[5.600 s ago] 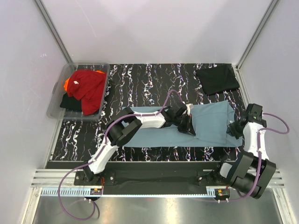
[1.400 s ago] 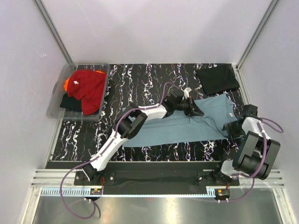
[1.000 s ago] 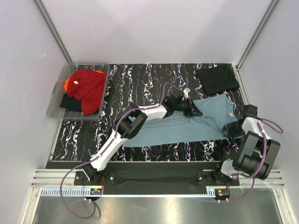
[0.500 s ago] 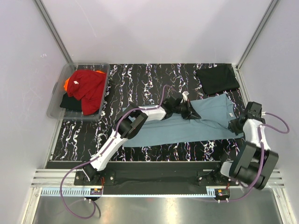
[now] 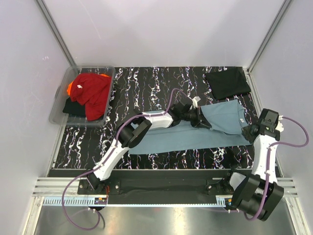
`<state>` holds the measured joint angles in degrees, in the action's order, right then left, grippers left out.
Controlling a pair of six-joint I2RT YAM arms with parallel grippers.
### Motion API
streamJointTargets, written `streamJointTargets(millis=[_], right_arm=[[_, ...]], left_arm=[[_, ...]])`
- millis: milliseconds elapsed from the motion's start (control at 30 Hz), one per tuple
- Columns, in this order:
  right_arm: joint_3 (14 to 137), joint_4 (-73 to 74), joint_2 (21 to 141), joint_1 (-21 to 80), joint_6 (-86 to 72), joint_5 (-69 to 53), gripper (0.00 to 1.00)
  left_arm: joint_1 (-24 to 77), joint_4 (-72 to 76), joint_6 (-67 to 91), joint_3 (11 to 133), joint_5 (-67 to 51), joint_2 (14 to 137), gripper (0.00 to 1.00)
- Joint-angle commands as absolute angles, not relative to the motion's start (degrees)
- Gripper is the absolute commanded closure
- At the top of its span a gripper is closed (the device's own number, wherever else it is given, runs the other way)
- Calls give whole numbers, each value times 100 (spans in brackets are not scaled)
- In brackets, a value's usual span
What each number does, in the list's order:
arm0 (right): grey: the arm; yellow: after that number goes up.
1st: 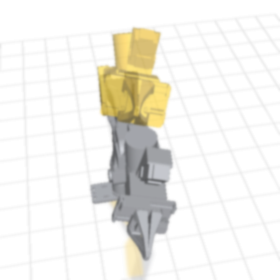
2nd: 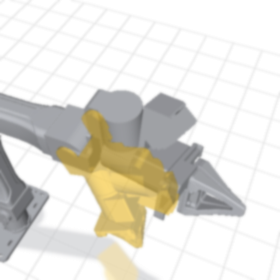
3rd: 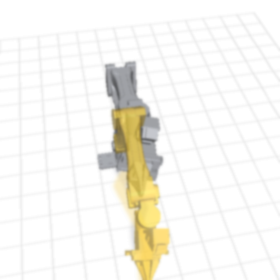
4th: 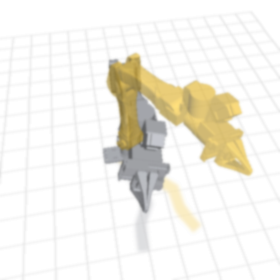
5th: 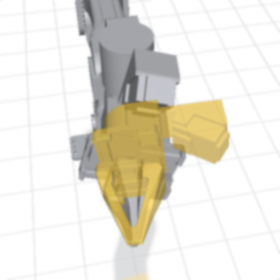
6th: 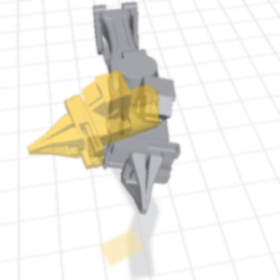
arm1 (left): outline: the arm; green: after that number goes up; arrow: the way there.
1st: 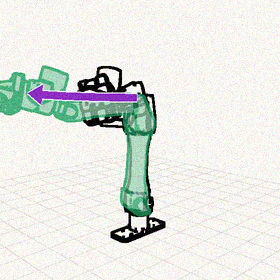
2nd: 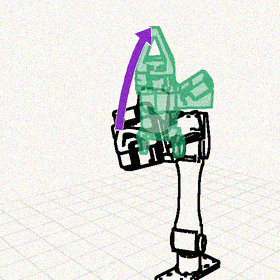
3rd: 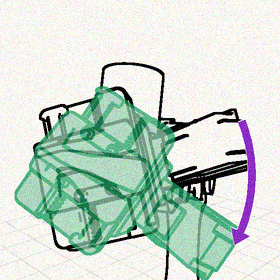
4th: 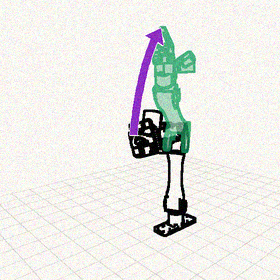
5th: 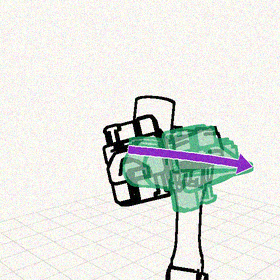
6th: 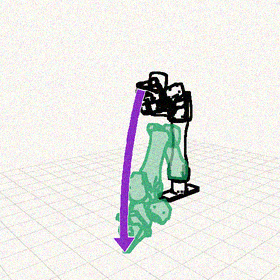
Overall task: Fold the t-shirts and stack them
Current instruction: Fold the tshirt
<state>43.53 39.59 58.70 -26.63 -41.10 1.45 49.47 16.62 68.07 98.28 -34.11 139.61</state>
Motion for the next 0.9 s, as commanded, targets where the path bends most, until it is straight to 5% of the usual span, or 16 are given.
streamJointTargets(millis=[0, 867], right_arm=[[4552, 4271, 5538, -2663, -3973, 395, 100], [4614, 4747, 5589, -2663, -3920, 782, 100]], left_arm=[[4983, 1802, 6583, 9738, -3542, 13588, 100], [5106, 1292, 6100, 9440, -3524, 13351, 100]])
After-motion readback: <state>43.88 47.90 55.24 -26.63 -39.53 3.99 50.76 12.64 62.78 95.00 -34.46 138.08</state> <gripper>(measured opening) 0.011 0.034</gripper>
